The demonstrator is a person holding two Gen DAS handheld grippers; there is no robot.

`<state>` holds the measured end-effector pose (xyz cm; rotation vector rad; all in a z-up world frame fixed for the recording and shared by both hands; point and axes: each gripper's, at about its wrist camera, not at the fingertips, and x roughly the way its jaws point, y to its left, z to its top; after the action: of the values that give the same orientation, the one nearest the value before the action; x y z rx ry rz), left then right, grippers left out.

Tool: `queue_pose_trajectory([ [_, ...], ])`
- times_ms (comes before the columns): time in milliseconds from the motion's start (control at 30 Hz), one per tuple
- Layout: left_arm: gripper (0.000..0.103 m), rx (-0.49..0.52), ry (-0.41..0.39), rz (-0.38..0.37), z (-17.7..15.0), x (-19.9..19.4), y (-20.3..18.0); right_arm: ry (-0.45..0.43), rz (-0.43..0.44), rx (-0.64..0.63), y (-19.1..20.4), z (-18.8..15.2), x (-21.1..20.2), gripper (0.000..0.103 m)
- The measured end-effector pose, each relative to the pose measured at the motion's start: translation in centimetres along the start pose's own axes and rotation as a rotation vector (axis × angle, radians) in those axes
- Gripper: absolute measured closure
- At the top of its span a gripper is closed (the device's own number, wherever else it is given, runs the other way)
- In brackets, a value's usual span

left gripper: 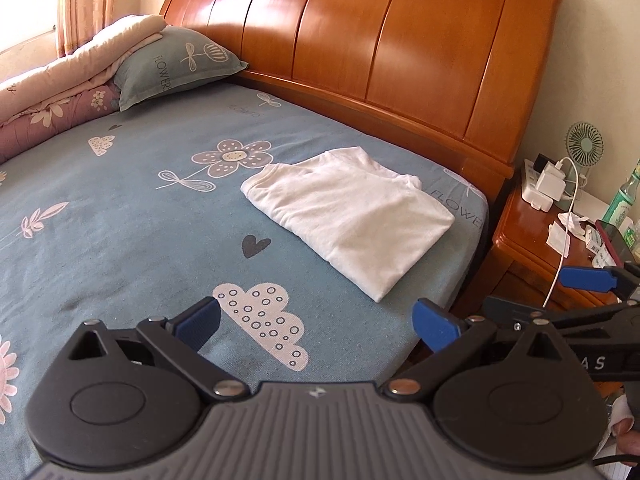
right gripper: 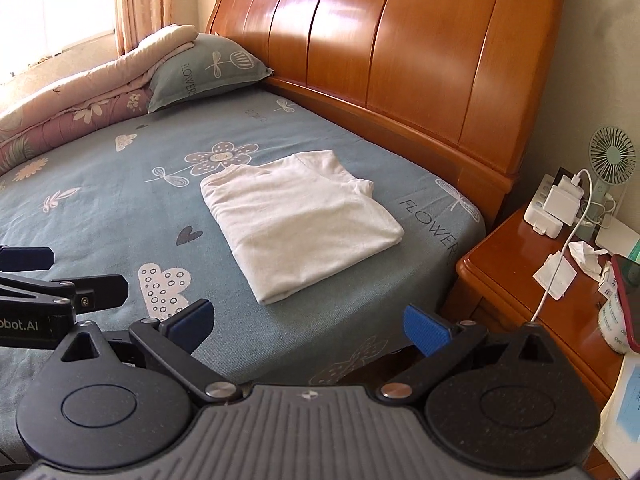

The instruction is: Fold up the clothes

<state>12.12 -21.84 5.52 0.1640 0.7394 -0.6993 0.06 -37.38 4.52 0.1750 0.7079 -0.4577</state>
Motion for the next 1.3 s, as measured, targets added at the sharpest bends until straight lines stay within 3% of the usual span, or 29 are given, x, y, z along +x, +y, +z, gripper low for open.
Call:
queue_pose_trajectory([
  [1300, 0.001, 0.015, 0.047, 0.016, 0.2, 0.9, -0.7, 0.026, 0.001, 0.028, -0.7, 0.4, 0.9, 0.0],
])
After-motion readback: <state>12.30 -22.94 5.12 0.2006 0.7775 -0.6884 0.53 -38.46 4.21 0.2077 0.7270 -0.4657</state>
